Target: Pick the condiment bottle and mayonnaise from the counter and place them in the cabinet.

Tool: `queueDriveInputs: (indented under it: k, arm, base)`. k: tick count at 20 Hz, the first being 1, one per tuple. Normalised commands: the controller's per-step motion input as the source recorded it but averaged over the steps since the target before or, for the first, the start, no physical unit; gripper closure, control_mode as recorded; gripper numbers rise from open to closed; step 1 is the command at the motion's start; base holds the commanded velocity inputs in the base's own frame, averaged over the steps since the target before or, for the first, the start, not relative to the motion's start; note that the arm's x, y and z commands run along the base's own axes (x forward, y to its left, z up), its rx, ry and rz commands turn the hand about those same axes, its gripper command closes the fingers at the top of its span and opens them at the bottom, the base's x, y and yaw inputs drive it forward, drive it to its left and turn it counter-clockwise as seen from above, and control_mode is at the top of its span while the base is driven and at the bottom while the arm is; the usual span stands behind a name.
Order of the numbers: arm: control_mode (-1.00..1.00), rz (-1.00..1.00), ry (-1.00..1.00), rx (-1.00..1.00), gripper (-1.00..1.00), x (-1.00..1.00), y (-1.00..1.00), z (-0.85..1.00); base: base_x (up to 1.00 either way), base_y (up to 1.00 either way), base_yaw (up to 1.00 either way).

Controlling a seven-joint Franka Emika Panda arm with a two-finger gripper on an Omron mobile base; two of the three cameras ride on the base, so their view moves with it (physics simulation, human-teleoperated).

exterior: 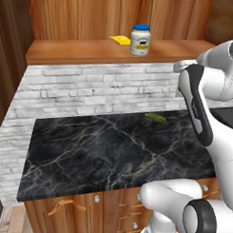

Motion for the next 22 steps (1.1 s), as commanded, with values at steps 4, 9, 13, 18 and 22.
queueDriveInputs:
  k: [4,9,13,18,22]
  arm:
    - [-1.0,0.02,0.0,0.0,1.0,0.0,0.0,0.26]
    - [-1.0,0.02,-0.01,0.0,1.0,-0.12,0.0,0.14]
    - [-1.0,0.03,-0.03,0.0,1.0,-0.24,0.02,0.28]
    - [-1.0,0.04,-0.02,0.0,1.0,-0.07,0.09,0.24]
    - [-1.0,0.04,-0.01,0.0,1.0,0.0,0.15,0.19]
  base:
    - [0.0,0.0,0.0]
    - [0.0,0.0,0.0]
    - [0.0,0.0,0.0]
    - [0.0,0.0,0.0]
    - [0.0,0.0,0.0]
